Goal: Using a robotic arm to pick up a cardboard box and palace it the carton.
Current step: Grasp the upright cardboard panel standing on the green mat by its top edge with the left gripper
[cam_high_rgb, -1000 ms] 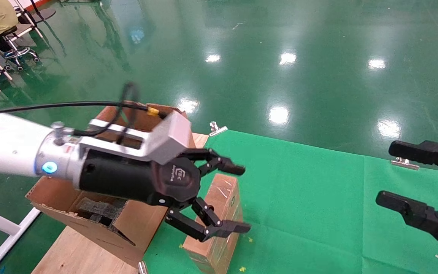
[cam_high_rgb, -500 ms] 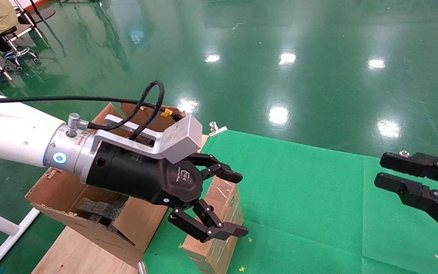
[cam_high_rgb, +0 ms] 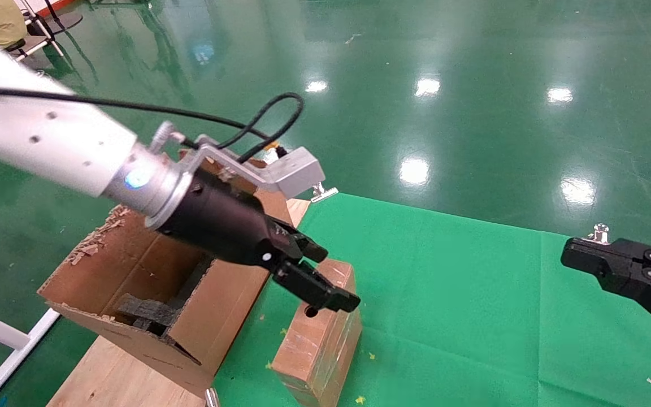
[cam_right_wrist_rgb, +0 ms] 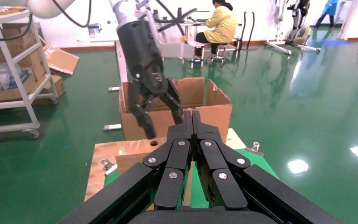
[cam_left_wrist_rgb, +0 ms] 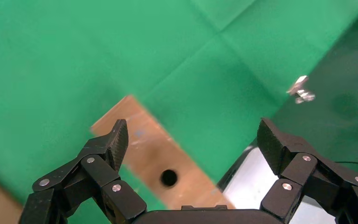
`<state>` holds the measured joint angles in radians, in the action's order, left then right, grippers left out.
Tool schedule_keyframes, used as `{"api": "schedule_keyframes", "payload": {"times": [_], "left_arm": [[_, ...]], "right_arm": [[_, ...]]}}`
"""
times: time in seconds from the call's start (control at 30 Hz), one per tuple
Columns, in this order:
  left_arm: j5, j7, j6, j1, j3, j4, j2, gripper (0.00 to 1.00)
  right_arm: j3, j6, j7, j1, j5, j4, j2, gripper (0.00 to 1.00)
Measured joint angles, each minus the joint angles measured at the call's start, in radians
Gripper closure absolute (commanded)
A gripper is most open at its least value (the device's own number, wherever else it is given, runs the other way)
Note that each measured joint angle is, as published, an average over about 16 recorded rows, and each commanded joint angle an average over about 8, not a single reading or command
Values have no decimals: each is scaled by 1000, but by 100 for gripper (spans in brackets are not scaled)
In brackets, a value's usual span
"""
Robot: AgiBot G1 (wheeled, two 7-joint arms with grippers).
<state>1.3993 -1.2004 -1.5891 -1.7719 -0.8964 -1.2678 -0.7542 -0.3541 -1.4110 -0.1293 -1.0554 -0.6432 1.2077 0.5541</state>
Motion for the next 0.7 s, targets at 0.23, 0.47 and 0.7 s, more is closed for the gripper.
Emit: {"api": "schedule_keyframes", "payload": {"times": [0.23,0.47,0.7], "left_arm": [[33,-170,0,-112,-170,17,-47,0],[22,-278,9,-164,-297,17,-73,0],[22,-364,24,-180,-371,-5,-95,0]], "right_arm": [[0,0,0,0,0,0,0,100],[0,0,0,0,0,0,0,100],[0,0,0,0,0,0,0,100]]}}
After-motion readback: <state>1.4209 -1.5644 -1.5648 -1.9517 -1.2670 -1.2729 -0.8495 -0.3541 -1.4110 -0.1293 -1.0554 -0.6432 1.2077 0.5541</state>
